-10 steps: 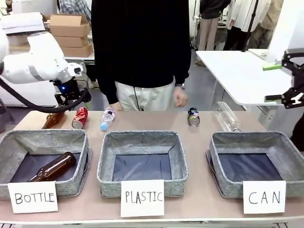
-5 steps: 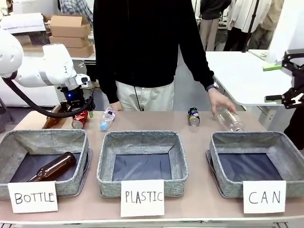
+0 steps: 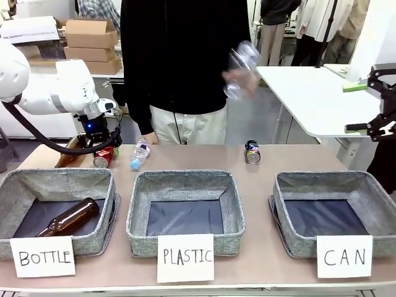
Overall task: Sort the can waste into the basket.
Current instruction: Pick up the can waste from the table and place it in the right Fabric basket.
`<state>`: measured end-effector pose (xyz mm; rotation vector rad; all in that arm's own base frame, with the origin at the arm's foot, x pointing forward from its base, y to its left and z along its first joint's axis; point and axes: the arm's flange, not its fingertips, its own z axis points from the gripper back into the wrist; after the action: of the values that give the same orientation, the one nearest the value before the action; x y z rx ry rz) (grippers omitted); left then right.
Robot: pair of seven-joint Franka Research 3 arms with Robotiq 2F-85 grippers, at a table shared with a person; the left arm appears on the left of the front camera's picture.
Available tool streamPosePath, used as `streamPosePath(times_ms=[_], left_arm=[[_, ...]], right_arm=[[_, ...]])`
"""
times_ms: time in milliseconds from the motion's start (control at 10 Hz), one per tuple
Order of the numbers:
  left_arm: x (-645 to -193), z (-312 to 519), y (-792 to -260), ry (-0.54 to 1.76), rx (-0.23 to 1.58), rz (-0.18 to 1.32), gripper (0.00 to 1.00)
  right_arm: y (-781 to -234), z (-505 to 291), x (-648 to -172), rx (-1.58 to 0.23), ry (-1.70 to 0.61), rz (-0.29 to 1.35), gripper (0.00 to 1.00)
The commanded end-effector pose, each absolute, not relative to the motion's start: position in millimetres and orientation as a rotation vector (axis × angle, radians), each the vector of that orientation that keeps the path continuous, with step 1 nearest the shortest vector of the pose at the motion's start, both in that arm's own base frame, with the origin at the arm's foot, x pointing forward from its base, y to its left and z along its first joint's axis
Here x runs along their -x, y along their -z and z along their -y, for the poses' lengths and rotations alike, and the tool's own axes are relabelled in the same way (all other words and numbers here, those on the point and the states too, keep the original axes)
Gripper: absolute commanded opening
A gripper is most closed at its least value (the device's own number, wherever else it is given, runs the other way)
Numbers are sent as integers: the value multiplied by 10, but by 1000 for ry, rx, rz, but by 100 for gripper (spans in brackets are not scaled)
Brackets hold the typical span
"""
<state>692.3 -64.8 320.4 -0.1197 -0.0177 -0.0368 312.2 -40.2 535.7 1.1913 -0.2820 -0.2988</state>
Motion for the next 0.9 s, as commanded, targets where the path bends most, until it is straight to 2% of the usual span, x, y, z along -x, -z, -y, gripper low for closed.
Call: streamPosePath(times_ms=[0, 100, 200, 800], left_arm=[[-6965, 688, -3243, 17, 88, 10, 0], [-6967, 689, -3242, 18, 91, 14, 36], [-6958, 688, -3239, 19, 88, 17, 0], [-6862, 642, -3297, -13, 111, 38, 0]], right_arm=[[-5358, 392, -3144, -1214, 279, 300, 100], [-5358, 392, -3144, -1214, 279, 300, 100], [-5358, 392, -3144, -1214, 279, 300, 100], [-5358, 392, -3144, -1214, 279, 300, 100]])
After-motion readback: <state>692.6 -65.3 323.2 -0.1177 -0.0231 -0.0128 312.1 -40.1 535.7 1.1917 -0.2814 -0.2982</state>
